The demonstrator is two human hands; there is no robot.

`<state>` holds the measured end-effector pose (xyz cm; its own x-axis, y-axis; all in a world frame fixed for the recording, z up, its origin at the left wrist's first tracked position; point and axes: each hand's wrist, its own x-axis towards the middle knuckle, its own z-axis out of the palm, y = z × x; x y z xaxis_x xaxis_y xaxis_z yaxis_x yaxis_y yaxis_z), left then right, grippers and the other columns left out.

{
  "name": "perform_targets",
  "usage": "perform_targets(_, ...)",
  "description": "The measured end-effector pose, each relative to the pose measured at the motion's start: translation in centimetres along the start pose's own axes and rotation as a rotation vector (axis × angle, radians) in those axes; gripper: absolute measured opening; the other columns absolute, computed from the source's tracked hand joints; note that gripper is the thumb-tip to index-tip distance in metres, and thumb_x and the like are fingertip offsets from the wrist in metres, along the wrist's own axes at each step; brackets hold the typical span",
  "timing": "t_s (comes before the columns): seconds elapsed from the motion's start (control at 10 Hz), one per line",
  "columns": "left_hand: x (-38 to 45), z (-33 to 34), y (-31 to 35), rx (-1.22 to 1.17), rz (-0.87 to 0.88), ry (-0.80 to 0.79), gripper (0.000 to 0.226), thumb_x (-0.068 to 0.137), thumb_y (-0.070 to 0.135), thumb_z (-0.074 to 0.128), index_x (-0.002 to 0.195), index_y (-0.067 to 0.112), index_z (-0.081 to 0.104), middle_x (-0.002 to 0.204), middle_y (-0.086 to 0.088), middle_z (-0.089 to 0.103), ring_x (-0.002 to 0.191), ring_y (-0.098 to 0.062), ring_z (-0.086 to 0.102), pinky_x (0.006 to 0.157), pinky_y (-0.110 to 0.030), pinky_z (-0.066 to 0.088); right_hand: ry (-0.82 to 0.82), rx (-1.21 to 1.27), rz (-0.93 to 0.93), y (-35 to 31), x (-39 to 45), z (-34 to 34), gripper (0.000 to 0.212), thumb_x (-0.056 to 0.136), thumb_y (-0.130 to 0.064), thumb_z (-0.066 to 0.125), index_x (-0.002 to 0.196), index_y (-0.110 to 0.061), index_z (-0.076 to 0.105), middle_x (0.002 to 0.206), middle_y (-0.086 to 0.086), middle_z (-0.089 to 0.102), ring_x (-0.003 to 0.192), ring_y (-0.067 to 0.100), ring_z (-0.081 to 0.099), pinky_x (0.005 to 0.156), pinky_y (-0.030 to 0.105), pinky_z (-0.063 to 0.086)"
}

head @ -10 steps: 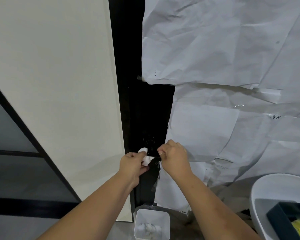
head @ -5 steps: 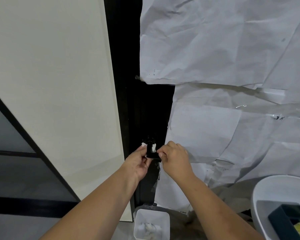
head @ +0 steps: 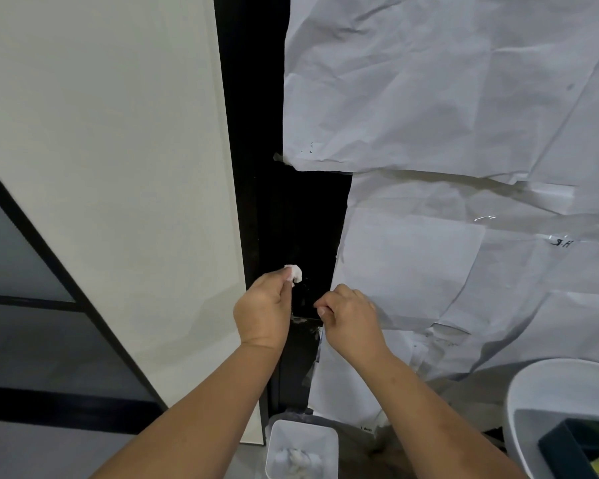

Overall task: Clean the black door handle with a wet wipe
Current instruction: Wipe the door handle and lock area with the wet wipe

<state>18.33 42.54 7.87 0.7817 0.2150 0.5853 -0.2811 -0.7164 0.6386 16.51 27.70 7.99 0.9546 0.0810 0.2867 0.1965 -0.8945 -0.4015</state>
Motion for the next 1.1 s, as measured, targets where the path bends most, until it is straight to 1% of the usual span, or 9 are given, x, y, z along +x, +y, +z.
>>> perform_targets(0.1,0.6,1.1,-0.4,0.045,0.087,-0.007,0.017,0.081,0.005,0.078,0.096,0.012,0.078,0.088,0.001,0.072,0.069,-0.017,0.067,0.061,-0.021,0.053,-0.008,0.0,-0.009,0.2,-0.1,0.0,0.016,0.092,-0.022,0.054,0.099,-0.026,0.068,0.093,-0.006,0.058,0.089,0.018,0.053,0.078,0.035,0.046)
perform_targets(0.3,1.5,1.9,-0.3,0.335,0.21,-0.176,0.038,0.057,-0.003,0.091,0.089,0.013,0.078,0.063,-0.005,0.059,0.037,-0.019,0.05,0.036,-0.02,0.038,-0.017,0.013,-0.025,0.5,0.0,0.0,0.017,0.092,-0.022,0.054,0.1,-0.027,0.067,0.092,-0.006,0.057,0.088,0.017,0.052,0.077,0.033,0.045)
perform_targets(0.4,1.7,1.5,0.4,0.438,0.127,-0.296,0.028,0.059,0.002,0.092,0.081,0.01,0.076,0.065,-0.008,0.062,0.038,-0.02,0.055,0.036,-0.021,0.038,-0.017,0.018,-0.024,0.5,0.0,0.0,0.017,0.092,-0.022,0.054,0.1,-0.026,0.068,0.092,-0.006,0.056,0.089,0.017,0.052,0.077,0.033,0.044)
perform_targets(0.5,1.9,1.5,0.5,0.522,0.036,-0.417,0.005,0.088,0.013,0.072,0.084,0.011,0.07,0.079,-0.006,0.065,0.059,-0.017,0.062,0.047,-0.022,0.035,-0.02,0.022,-0.028,0.5,-0.1,0.1,0.018,0.092,-0.021,0.054,0.102,-0.026,0.068,0.095,-0.005,0.057,0.091,0.017,0.052,0.078,0.031,0.044)
perform_targets(0.6,1.8,1.3,0.7,0.498,-0.06,-0.377,0.022,0.084,0.018,0.077,0.068,0.013,0.063,0.061,-0.001,0.051,0.049,-0.011,0.043,0.042,-0.02,0.025,-0.02,0.021,-0.032,0.5,-0.2,0.1,0.018,0.092,-0.021,0.054,0.104,-0.025,0.067,0.097,-0.005,0.057,0.092,0.018,0.052,0.078,0.032,0.043)
perform_targets(0.8,0.3,1.8,1.7,0.045,-0.42,-0.259,0.022,0.098,0.005,0.055,0.114,0.007,0.07,0.102,-0.008,0.071,0.087,-0.021,0.067,0.067,-0.018,0.044,-0.051,0.046,0.01,0.4,-0.2,0.0,0.019,0.093,-0.021,0.052,0.105,-0.026,0.066,0.099,-0.006,0.055,0.097,0.019,0.05,0.081,0.037,0.041)
perform_targets(0.9,-0.2,1.7,2.6,-0.328,-0.712,-0.212,0.035,0.099,0.002,0.053,0.132,0.009,0.06,0.124,-0.005,0.064,0.104,-0.017,0.061,0.078,-0.015,0.045,-0.061,0.044,0.008,0.4,-0.2,-0.1,0.019,0.093,-0.021,0.051,0.105,-0.026,0.065,0.1,-0.006,0.055,0.098,0.019,0.049,0.081,0.038,0.042)
perform_targets(1.0,0.5,1.8,3.4,-0.608,-1.017,-0.091,0.026,0.098,0.009,0.059,0.123,0.012,0.066,0.106,0.001,0.065,0.085,-0.008,0.057,0.062,-0.012,0.038,-0.06,0.048,0.009,0.4,-0.2,-0.2,0.019,0.093,-0.021,0.051,0.105,-0.026,0.065,0.101,-0.005,0.055,0.098,0.019,0.049,0.081,0.037,0.041)
perform_targets(1.1,1.6,1.9,2.8,-0.691,-1.206,-0.165,0.026,0.097,0.012,0.06,0.122,0.006,0.065,0.083,0.002,0.06,0.085,-0.017,0.063,0.06,-0.02,0.04,-0.054,0.058,0.003,0.5,-0.3,-0.1,0.019,0.093,-0.021,0.051,0.105,-0.026,0.065,0.1,-0.006,0.055,0.098,0.019,0.049,0.081,0.039,0.042)
